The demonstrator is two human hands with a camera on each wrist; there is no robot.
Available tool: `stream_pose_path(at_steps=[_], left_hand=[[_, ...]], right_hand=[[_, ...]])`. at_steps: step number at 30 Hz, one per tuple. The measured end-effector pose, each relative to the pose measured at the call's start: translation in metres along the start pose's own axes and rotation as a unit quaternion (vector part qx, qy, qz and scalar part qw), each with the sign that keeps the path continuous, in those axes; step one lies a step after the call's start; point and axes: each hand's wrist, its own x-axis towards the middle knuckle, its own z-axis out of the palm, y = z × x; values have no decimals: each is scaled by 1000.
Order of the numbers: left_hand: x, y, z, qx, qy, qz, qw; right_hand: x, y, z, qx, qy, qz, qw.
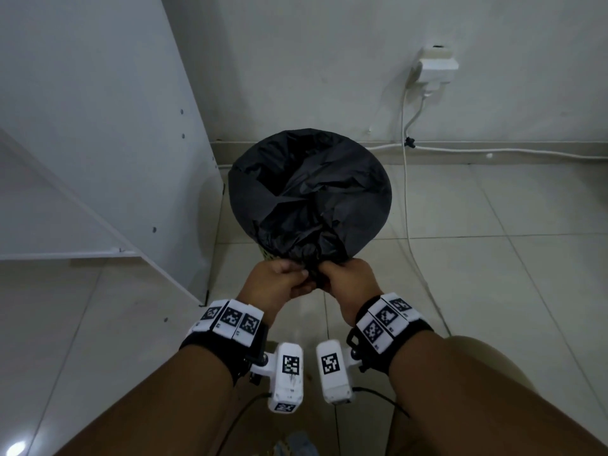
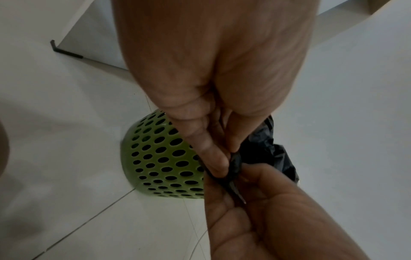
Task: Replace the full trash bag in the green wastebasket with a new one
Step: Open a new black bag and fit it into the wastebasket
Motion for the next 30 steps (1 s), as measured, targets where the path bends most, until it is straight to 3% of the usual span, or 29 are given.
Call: stream_pose_path(at_steps=[3,6,12,16,19,21,24,27,30], left_hand=[[-1,1,2,-51,-17,14,998],[0,3,5,-33,-15,13,999],[4,0,-2,134,55,36,989],[4,-5,6,90,55,31,994],[-1,-5,11,0,36,0,999],[-4,-4,11,-63,40,-23,997],[-5,-4,8,-61,48,-46,996],[-5,-3,5,-29,48,-59,997],[-3,-2,4,-73,59,-74,993]], right_hand=[[-7,-4,-1,28,-46,37,998],[-10,-5,-5,-9,-91,40,995],[-9,-1,-15,-33,-91,20,995],[-7,0,-12,-25,-2,23,999],[-5,-1,-10,-22,46,20,998],[-6,-5,-6,19,41,18,999],[-9,-5,-4,55,9,23,998],[-7,1,-6,-30,3,14,999],[-12,-3,-7,-80,-31,22,996]])
